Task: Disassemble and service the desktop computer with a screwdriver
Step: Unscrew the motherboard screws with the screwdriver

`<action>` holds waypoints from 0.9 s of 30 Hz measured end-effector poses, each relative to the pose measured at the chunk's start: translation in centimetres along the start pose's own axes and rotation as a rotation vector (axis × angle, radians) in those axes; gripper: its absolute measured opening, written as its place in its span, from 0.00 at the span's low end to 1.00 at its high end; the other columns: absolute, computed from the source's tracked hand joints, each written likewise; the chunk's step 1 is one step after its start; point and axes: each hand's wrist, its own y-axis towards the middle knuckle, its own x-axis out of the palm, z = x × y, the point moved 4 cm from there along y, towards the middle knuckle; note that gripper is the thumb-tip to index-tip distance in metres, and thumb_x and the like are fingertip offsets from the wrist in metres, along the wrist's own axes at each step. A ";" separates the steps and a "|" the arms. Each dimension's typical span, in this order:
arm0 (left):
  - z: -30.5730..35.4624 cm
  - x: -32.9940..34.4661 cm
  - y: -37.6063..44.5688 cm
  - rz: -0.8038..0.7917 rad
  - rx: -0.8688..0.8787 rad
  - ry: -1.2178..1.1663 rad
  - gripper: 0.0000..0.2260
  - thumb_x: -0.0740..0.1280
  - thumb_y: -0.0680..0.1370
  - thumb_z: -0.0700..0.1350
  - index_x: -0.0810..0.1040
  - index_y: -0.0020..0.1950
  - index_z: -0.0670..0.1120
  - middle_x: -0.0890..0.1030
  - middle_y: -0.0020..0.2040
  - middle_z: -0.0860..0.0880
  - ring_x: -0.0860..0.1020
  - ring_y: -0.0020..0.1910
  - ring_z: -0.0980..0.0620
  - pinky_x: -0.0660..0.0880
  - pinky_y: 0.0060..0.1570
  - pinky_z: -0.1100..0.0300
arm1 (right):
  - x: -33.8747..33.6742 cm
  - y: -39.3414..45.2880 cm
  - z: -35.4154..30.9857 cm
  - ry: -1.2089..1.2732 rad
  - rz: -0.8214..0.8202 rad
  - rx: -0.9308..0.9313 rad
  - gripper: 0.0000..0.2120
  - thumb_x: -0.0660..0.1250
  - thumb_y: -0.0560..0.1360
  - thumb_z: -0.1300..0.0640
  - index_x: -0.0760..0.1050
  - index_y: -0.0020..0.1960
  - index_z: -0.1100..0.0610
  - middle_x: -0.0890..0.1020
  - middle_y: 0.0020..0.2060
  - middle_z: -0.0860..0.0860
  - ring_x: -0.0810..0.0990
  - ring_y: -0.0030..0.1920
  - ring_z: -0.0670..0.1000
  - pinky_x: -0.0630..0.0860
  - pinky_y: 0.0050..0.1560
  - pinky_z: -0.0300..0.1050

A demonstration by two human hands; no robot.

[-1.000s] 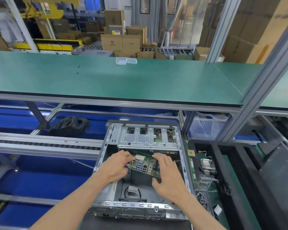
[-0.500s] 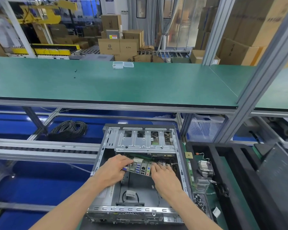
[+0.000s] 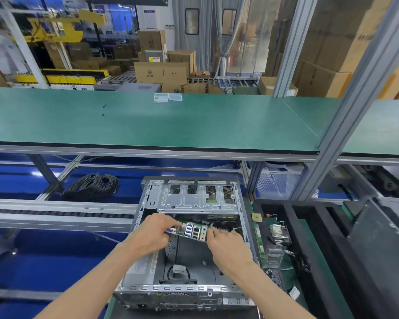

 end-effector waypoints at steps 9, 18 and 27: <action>1.3 -3.8 -0.5 -0.050 -0.044 -0.052 0.20 0.65 0.73 0.34 0.85 0.59 0.53 0.80 0.35 0.57 0.75 0.28 0.64 0.66 0.27 0.73 | -4.7 -0.3 -0.4 0.010 -0.002 -0.022 0.12 0.63 0.76 0.64 0.70 0.59 0.60 0.81 0.50 0.57 0.81 0.47 0.61 0.66 0.40 0.50; 2.9 -9.9 -1.0 -0.007 -0.030 -0.031 0.03 0.70 0.74 0.43 0.84 0.45 0.47 0.83 0.37 0.47 0.75 0.34 0.52 0.76 0.38 0.55 | -11.2 0.0 0.0 0.000 -0.032 -0.030 0.04 0.61 0.77 0.63 0.68 0.49 0.56 0.74 0.41 0.56 0.76 0.41 0.60 0.66 0.40 0.50; 7.8 -17.8 0.0 0.064 0.108 -0.061 0.09 0.77 0.72 0.44 0.82 0.36 0.56 0.79 0.28 0.56 0.71 0.26 0.59 0.67 0.28 0.65 | -17.0 -0.5 3.1 0.076 0.027 0.024 0.07 0.60 0.82 0.54 0.70 0.56 0.57 0.75 0.49 0.56 0.77 0.50 0.62 0.66 0.45 0.53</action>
